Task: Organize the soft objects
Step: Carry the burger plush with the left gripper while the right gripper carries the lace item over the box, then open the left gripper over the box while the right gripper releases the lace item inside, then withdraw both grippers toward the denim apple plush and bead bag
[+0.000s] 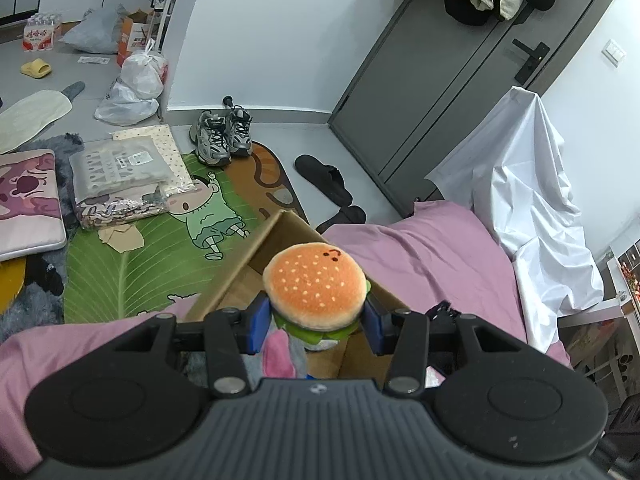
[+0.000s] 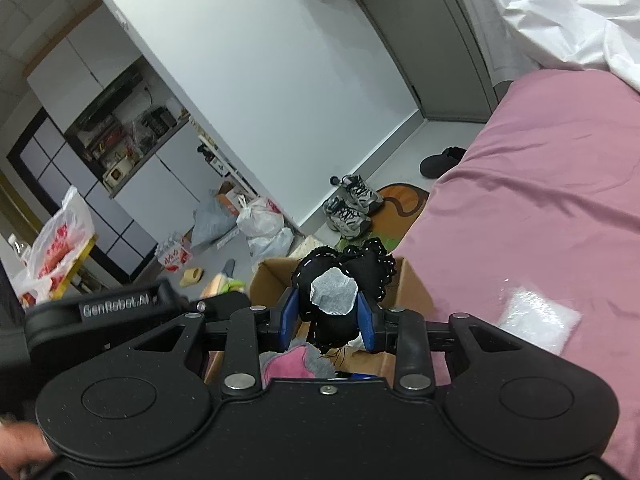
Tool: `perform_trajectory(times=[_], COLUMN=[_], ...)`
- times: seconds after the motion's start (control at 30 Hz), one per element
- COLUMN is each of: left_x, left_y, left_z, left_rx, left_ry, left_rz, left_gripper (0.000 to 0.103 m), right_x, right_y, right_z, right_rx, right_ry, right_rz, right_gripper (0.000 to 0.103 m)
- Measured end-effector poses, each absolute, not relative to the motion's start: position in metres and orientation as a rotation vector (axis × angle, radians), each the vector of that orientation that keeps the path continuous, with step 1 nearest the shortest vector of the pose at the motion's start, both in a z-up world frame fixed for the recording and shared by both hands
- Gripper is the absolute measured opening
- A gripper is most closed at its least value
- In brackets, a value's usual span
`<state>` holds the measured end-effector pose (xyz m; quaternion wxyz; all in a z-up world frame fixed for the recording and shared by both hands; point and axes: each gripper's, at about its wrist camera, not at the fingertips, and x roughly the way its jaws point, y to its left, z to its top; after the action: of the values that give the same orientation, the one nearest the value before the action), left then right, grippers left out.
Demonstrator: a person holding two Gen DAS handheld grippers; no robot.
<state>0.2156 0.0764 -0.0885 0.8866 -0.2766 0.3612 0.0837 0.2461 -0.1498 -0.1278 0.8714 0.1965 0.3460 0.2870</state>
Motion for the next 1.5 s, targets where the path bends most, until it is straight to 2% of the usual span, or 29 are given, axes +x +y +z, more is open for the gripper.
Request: perform_trajectory(times=[0.13,0.23,0.47,0.6,0.67,0.83,1.3,1.5], left_x=[0.224,0.230,0.242,0.245,0.243,0.236,0.210,0.201], left_y=[0.083,0.087,0.086,0.084,0.086,0.089,0.075,0.059], left_z=[-0.092,-0.094,-0.097,-0.096,-0.097,-0.094,-0.076,-0.071], left_rx=[-0.570,-0.567,-0.541,-0.534,-0.545,-0.540,-0.481,-0.442], left_ry=[0.759,0.766,0.784,0.794,0.796,0.791,0.786,0.794], left_rz=[0.168,0.162,0.163,0.174,0.183,0.218,0.260,0.260], left_gripper=[0.047,0.047,0.047,0.053,0.061,0.072,0.079,0.083], right_x=[0.248,0.247,0.247,0.245,0.245,0.244,0.237,0.233], right_y=[-0.142,-0.138,-0.149,-0.151,-0.150,-0.150,-0.161,-0.170], right_z=[-0.129,-0.128,-0.125,-0.127,-0.128,-0.125,-0.115,-0.109], right_rx=[0.383,0.378,0.408,0.412,0.409,0.413,0.400,0.392], right_ry=[0.738,0.763,0.757,0.771,0.779,0.776,0.810,0.818], right_rz=[0.608,0.609,0.547,0.529,0.527,0.530,0.537,0.536], right_gripper=[0.033,0.044,0.055,0.056,0.057,0.058,0.070,0.081])
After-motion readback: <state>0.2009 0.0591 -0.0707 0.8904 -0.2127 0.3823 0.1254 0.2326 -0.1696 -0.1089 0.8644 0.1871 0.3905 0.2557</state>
